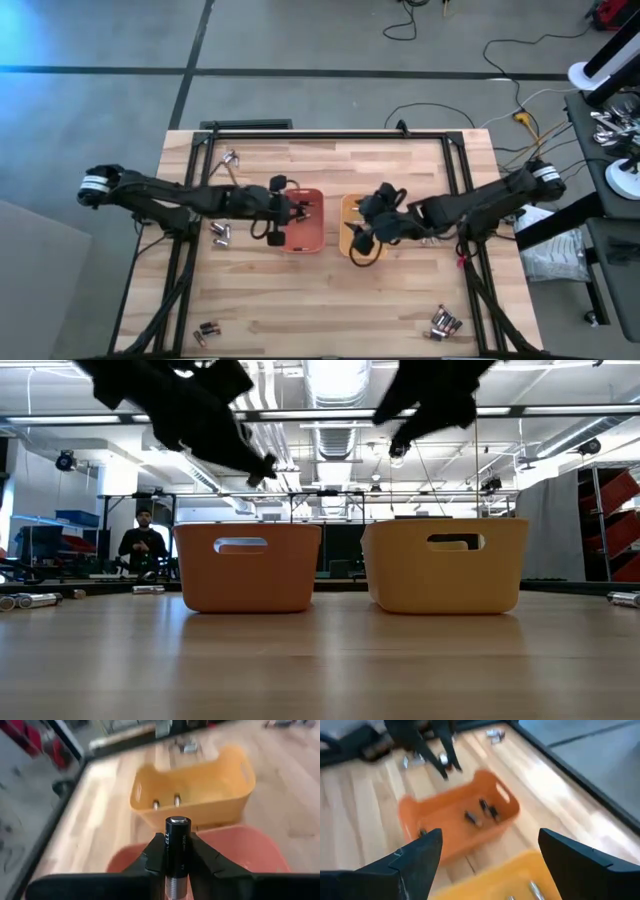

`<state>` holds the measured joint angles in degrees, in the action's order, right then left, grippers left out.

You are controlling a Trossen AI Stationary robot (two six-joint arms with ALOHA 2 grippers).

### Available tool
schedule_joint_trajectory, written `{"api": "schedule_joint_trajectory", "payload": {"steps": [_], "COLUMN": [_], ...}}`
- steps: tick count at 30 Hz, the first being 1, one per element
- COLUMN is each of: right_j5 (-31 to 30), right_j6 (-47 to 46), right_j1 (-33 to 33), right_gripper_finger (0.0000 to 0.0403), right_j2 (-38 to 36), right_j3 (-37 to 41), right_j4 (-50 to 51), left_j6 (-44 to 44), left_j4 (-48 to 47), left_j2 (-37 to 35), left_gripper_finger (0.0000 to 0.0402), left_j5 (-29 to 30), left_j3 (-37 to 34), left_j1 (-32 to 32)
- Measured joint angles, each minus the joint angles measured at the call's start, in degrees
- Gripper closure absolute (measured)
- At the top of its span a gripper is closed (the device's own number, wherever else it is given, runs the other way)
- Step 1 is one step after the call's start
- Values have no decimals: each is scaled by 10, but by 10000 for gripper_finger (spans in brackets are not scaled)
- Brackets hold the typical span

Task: Sort batteries
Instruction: Put the brown-black battery into the orange bin

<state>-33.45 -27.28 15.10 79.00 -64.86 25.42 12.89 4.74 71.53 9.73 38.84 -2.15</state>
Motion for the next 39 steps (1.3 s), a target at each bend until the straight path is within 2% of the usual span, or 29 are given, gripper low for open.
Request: {"api": "schedule_joint_trajectory", "payload": {"steps": [7, 12, 17, 21, 25, 28, 39], "right_j5": [9, 9, 9, 9, 19, 33, 34], "right_j6": [-44, -51, -35, -18, -18, -17, -12], "right_j1": [10, 20, 36, 41, 41, 42, 40], "right_gripper_finger": [103, 114, 122, 119, 111, 105, 96], "right_j2": [-2, 2, 0, -1, -2, -3, -3], "right_j3": [91, 116, 113, 103, 92, 86, 79], "right_j4": [-40, -63, -62, -63, -59, -61, -61], "left_j6": [-61, -86, -104, -108, -126, -143, -159], "left_j4": [-187, -219, -243, -254, -260, -272, -277], "left_j2": [101, 170, 222, 244, 259, 266, 269], "left_gripper_finger": [370, 370, 370, 364, 361, 360, 357], "left_j5": [2, -41, -47, -50, -88, -93, -120], "left_j3": [101, 136, 160, 170, 170, 170, 170], "left_j1": [3, 14, 31, 47, 68, 79, 84]}}
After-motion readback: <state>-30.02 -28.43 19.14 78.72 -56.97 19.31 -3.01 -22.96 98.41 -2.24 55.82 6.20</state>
